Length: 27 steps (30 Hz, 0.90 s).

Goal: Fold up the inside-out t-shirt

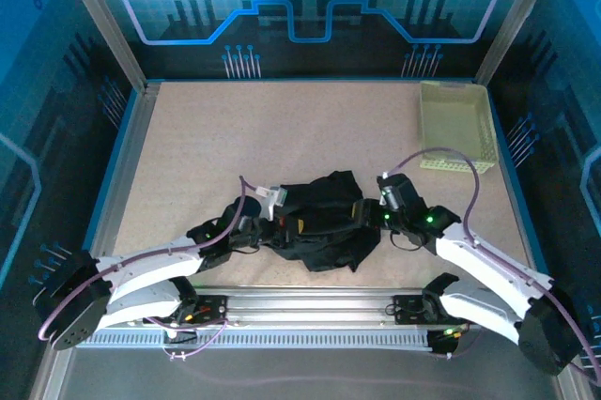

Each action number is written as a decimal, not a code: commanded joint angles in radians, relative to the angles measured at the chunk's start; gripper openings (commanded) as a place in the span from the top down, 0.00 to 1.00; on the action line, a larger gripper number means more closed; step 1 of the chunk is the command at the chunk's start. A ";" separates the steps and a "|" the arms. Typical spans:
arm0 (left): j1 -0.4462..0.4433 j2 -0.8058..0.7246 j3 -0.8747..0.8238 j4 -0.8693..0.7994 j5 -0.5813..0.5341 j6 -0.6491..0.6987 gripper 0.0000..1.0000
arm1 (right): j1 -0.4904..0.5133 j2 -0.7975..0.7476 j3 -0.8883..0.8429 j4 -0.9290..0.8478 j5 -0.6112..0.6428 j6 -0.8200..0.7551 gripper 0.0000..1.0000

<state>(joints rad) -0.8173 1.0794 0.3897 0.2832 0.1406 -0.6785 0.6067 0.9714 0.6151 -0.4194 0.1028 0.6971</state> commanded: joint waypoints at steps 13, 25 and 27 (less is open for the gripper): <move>-0.049 0.023 -0.013 0.005 0.020 0.048 0.99 | 0.310 0.213 0.216 -0.085 0.159 -0.248 0.42; -0.073 0.066 0.000 0.018 0.035 0.051 0.98 | 0.306 0.366 0.259 -0.073 0.211 -0.246 0.80; -0.072 0.059 -0.007 0.023 0.030 0.048 0.97 | 0.301 0.348 0.258 -0.086 0.224 -0.238 0.95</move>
<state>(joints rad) -0.8818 1.1473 0.3897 0.2897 0.1551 -0.6502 0.9031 1.3357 0.8413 -0.4755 0.2733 0.4541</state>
